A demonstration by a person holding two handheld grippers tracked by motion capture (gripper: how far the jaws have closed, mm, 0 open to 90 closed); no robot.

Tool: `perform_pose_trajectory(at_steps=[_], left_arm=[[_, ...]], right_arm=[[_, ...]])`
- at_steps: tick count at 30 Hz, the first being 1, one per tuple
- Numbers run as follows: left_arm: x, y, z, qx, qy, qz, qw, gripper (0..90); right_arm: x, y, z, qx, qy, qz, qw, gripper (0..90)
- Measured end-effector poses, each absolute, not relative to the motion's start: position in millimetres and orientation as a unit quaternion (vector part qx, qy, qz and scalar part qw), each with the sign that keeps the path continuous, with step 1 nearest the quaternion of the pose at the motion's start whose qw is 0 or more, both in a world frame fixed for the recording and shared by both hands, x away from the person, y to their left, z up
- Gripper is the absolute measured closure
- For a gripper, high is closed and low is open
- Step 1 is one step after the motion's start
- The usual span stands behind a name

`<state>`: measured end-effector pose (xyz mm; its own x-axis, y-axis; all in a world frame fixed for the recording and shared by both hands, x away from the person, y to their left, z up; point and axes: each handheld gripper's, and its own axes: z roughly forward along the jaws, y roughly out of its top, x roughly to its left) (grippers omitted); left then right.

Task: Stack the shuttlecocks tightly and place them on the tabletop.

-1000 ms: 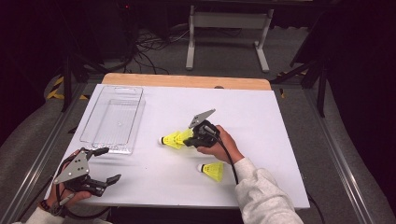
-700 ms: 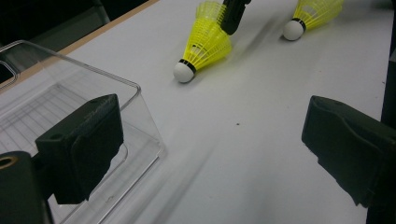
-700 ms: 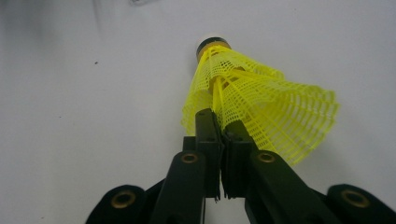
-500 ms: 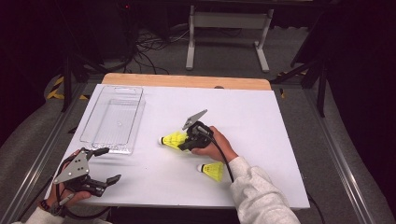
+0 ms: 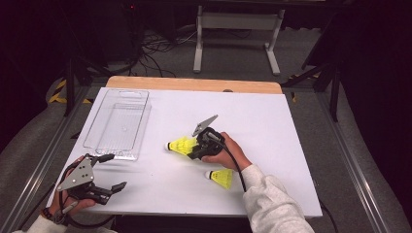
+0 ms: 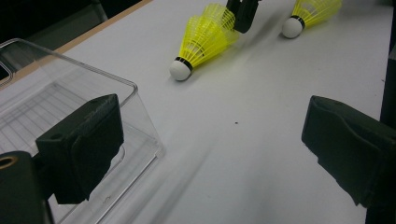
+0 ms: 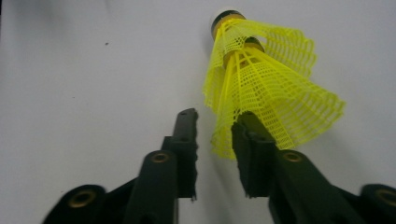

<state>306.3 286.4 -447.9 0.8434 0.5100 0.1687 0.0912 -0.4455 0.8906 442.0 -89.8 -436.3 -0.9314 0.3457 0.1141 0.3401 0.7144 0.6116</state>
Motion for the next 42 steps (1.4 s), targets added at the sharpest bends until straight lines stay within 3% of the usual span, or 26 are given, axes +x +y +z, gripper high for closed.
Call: perform_pose_trajectory(at_steps=[4, 9, 25, 42], left_arm=[[306, 286, -448, 0.824, 0.181, 0.212, 0.492, 6.4], [306, 286, -448, 0.824, 0.181, 0.212, 0.494, 6.4], [306, 286, -448, 0.824, 0.179, 0.211, 0.493, 6.4], [310, 283, -446, 0.823, 0.174, 0.210, 0.499, 6.4]], right_arm=[[438, -89, -432, 0.172, 0.927, 0.334, 0.010, 88.2], [435, -82, -433, 0.158, 0.929, 0.334, 0.009, 89.3], [433, -88, -429, 0.172, 0.925, 0.338, 0.024, 67.7], [414, -114, -404, 0.187, 0.900, 0.382, 0.091, 62.1]])
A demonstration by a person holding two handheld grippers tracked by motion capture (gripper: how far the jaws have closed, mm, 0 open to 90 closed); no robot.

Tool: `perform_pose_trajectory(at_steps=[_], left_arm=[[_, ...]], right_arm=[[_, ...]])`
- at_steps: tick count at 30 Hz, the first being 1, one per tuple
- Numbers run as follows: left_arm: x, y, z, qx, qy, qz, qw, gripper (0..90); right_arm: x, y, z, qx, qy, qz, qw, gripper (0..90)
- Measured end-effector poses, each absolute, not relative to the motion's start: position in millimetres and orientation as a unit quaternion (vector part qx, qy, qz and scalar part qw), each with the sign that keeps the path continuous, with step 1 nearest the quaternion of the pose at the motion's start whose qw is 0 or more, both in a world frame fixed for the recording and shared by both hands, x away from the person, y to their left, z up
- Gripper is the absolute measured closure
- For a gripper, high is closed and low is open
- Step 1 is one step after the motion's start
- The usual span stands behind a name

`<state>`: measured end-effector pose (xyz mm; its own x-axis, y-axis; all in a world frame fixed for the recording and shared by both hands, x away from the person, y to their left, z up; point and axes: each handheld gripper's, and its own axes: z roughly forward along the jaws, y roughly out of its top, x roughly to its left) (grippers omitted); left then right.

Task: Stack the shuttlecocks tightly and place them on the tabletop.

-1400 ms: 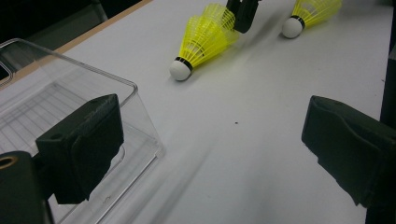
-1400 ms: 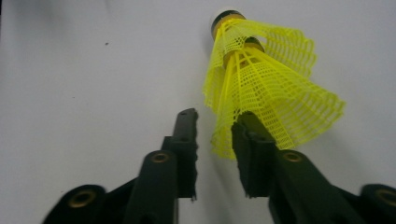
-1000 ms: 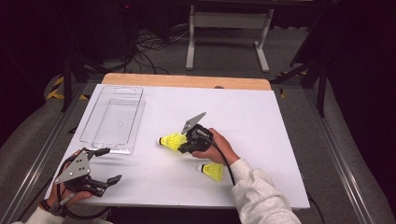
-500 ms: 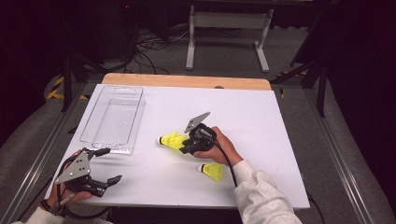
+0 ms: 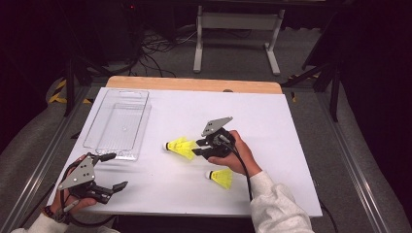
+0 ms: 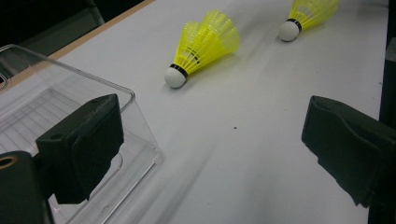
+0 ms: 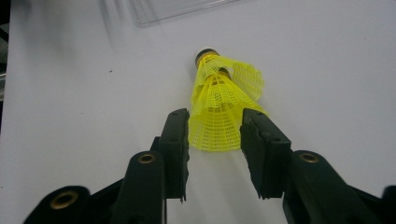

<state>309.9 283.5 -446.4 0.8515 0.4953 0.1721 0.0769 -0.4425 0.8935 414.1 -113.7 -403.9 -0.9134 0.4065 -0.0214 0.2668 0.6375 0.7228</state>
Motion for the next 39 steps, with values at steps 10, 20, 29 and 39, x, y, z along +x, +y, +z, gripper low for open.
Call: perform_pose_trajectory(at_steps=[10, 20, 29, 39], left_arm=[[314, 281, -446, 0.823, 0.168, 0.209, 0.500, 6.4], [316, 278, -446, 0.825, 0.165, 0.207, 0.500, 6.4], [315, 278, -445, 0.823, 0.165, 0.210, 0.502, 6.3], [314, 276, -444, 0.824, 0.159, 0.214, 0.501, 6.3]], right_arm=[[395, -136, -393, 0.210, 0.879, 0.404, 0.138, 55.4], [375, -159, -385, 0.236, 0.859, 0.417, 0.179, 36.3], [346, -186, -383, 0.275, 0.832, 0.433, 0.211, 18.3], [315, -194, -402, 0.286, 0.834, 0.424, 0.207, 17.2]])
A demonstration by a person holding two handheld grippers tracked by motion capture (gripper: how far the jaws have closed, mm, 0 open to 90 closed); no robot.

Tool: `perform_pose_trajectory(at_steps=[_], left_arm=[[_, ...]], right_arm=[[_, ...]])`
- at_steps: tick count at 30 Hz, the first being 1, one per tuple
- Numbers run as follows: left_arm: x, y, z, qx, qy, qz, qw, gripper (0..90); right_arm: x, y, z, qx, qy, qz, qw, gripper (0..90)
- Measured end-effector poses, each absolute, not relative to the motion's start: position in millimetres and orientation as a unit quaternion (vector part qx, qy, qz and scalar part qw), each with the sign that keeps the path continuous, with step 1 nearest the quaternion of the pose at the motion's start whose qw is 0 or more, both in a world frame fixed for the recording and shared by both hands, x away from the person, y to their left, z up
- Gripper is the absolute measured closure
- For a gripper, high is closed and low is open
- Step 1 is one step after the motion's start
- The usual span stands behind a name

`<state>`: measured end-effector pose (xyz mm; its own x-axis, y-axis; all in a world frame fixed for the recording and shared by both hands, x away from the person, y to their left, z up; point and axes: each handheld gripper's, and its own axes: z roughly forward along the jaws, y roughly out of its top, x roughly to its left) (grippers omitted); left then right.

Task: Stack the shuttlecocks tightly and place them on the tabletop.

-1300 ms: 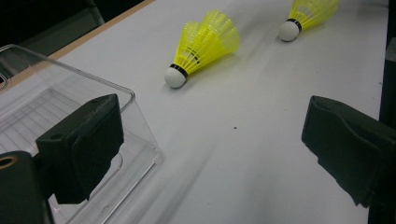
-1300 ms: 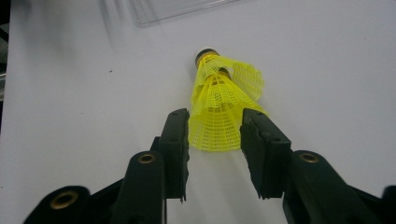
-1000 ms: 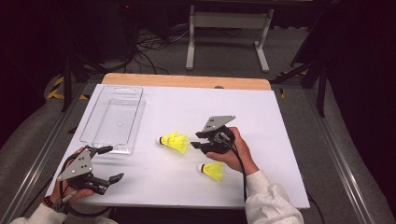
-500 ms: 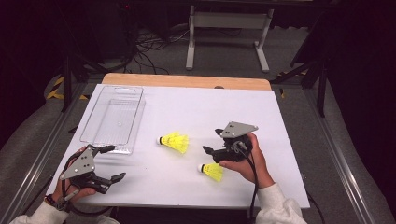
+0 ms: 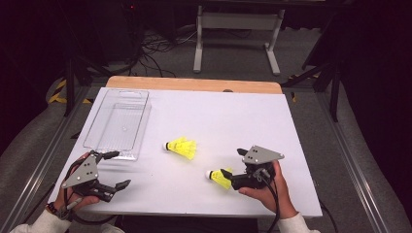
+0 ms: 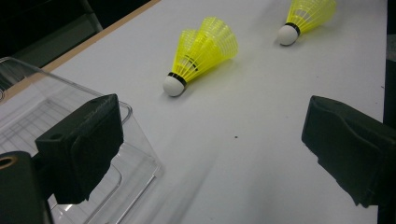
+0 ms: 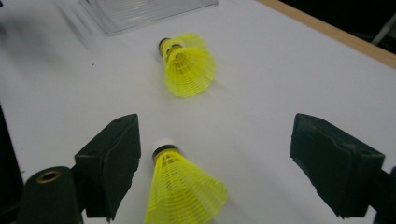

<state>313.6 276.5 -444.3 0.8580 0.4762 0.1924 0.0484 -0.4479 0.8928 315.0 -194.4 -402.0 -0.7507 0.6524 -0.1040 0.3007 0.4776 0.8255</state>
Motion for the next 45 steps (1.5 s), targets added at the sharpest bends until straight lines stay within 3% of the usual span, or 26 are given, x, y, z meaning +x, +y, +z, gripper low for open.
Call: perform_pose_trajectory(at_steps=[12, 15, 26, 32, 39, 45], left_arm=[[316, 274, -444, 0.823, 0.152, 0.213, 0.504, 6.2], [316, 274, -444, 0.820, 0.153, 0.212, 0.509, 6.1], [316, 273, -444, 0.825, 0.149, 0.213, 0.502, 6.1], [317, 272, -444, 0.826, 0.149, 0.214, 0.500, 6.1], [316, 272, -445, 0.826, 0.148, 0.214, 0.500, 6.1], [317, 272, -445, 0.828, 0.146, 0.214, 0.498, 6.1]], right_arm=[[291, -192, -434, 0.294, 0.838, 0.415, 0.197, 17.3], [287, -190, -444, 0.295, 0.846, 0.409, 0.170, 19.4], [288, -188, -460, 0.293, 0.863, 0.387, 0.143, 28.5], [291, -185, -465, 0.288, 0.867, 0.377, 0.152, 39.3], [291, -180, -465, 0.270, 0.872, 0.379, 0.149, 65.2], [292, -182, -464, 0.269, 0.870, 0.385, 0.154, 78.4]])
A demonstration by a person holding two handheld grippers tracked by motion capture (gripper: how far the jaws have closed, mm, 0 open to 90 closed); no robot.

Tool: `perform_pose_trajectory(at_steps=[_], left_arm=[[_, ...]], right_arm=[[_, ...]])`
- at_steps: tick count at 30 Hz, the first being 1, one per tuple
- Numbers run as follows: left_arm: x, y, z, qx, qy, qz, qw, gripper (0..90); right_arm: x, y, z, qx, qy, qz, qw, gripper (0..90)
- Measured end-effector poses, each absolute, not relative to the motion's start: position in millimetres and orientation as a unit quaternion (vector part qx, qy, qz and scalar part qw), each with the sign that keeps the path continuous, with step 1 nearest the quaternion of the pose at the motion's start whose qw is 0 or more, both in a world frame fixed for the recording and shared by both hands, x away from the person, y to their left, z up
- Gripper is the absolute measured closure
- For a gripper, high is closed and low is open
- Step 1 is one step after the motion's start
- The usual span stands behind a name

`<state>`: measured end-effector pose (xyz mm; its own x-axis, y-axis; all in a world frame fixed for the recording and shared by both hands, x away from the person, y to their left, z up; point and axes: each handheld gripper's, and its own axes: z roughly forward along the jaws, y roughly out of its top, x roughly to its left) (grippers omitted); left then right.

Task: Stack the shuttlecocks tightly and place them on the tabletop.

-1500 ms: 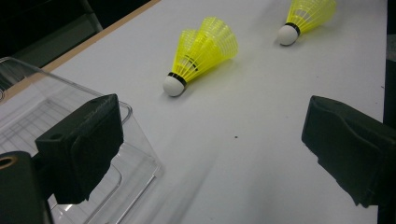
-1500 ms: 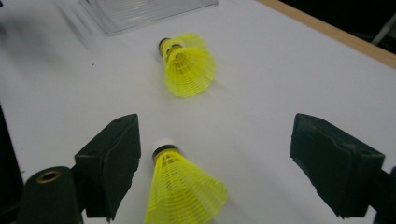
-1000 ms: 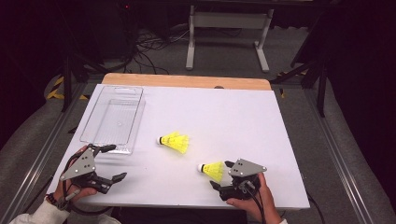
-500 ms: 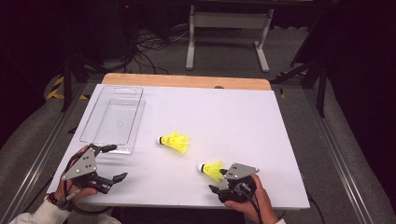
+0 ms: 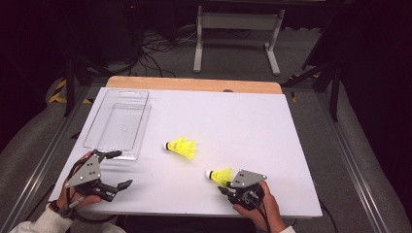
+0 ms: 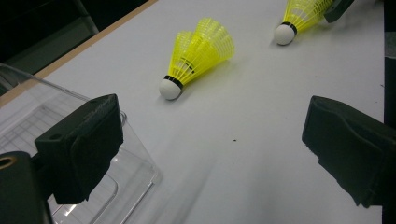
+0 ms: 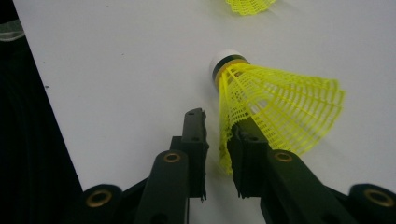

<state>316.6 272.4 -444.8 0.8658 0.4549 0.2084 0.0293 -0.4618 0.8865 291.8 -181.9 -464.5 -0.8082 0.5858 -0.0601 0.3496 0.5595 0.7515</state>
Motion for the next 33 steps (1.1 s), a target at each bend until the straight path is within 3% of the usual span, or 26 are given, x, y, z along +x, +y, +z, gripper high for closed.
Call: perform_pose_trajectory(at_steps=[4, 7, 33], left_arm=[[316, 273, -445, 0.827, 0.146, 0.214, 0.498, 6.1], [315, 274, -444, 0.826, 0.148, 0.214, 0.500, 6.1], [312, 277, -446, 0.826, 0.152, 0.215, 0.498, 6.0]], right_arm=[[292, -182, -464, 0.265, 0.871, 0.382, 0.159, 87.9], [292, -181, -463, 0.259, 0.871, 0.382, 0.166, 89.8], [293, -185, -452, 0.248, 0.857, 0.409, 0.191, 90.0]])
